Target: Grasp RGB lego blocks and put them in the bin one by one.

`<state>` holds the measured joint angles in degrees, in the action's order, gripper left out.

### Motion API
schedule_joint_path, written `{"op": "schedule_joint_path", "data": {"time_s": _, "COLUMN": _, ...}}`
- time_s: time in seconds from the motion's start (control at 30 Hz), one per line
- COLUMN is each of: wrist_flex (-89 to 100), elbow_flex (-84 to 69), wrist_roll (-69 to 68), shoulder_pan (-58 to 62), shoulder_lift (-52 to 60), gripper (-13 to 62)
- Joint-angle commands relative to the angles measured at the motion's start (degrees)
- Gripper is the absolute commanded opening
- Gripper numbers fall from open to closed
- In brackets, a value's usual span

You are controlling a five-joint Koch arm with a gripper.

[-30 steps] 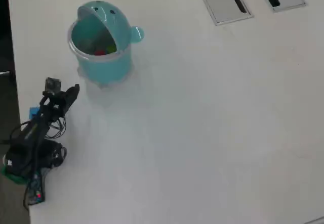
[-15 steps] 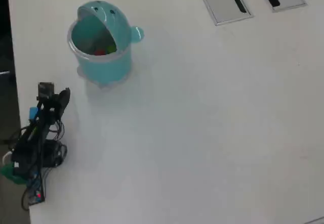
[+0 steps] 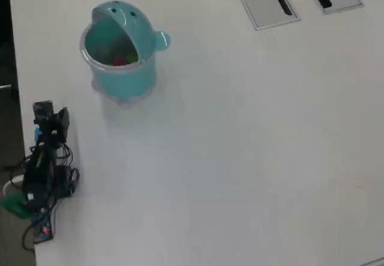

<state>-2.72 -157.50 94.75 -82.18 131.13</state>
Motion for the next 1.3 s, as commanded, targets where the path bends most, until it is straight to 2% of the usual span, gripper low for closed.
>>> {"op": "schedule_joint_path", "data": {"time_s": 0.0, "wrist_flex": -0.9, "elbow_flex": 0.9, "wrist_roll": 0.1, "shoulder_pan": -2.4, "shoulder_lift": 4.3, "gripper": 32.1}}
{"op": "schedule_joint_path", "data": {"time_s": 0.67, "wrist_flex": -6.9, "elbow_flex": -2.3, "wrist_roll": -1.5, "shoulder_pan": -15.4, "shoulder_lift": 4.3, "gripper": 32.0}}
{"op": "schedule_joint_path", "data": {"time_s": 1.27, "wrist_flex": -3.3, "elbow_flex": -5.6, "wrist_roll": -0.9, "shoulder_pan": -15.5, "shoulder_lift": -0.8, "gripper": 30.3}}
